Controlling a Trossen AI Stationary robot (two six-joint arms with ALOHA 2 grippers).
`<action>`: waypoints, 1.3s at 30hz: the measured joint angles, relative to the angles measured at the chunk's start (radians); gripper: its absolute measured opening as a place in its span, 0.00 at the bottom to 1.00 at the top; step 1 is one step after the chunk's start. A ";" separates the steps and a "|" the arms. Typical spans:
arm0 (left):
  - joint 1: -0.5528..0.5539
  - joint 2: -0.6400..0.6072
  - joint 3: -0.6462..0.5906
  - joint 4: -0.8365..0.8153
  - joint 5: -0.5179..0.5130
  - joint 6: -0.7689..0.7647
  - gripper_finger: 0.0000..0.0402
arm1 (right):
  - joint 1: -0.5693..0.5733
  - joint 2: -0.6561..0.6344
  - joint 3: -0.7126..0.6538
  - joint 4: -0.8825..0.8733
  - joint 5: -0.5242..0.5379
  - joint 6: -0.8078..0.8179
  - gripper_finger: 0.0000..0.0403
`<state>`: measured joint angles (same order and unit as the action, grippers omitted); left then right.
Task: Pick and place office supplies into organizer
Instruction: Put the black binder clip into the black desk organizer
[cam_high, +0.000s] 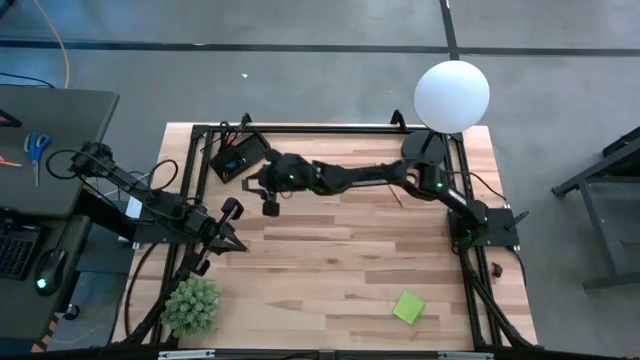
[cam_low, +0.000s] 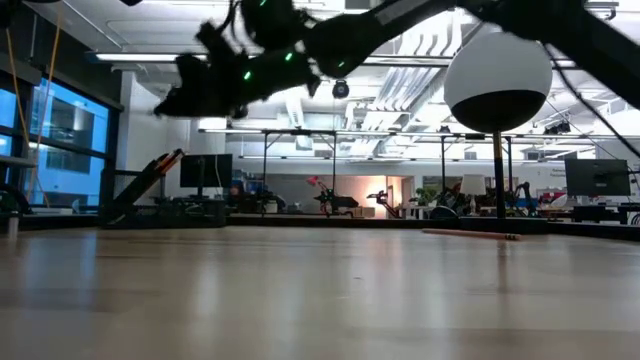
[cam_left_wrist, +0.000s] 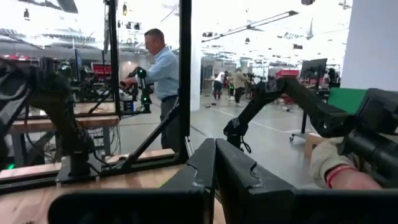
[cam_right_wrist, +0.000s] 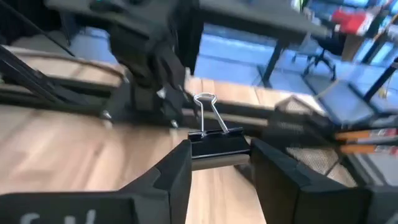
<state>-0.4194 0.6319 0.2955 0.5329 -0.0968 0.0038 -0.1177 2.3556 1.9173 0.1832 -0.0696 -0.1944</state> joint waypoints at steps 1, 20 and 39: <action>0.000 -0.005 0.000 -0.011 -0.003 0.000 0.00 | -0.008 0.023 0.036 -0.020 -0.005 0.001 0.34; 0.000 -0.035 0.000 -0.677 -0.683 0.088 0.12 | -0.022 -0.049 0.184 -0.523 -0.128 0.143 0.34; 0.000 0.289 0.000 -0.546 -1.088 0.210 0.60 | -0.020 -0.075 0.178 -0.670 -0.169 0.239 0.34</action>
<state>-0.4191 0.9208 0.2955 -0.0127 -1.1845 0.2133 -0.1375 2.2810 2.0949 -0.4872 -0.2382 0.0448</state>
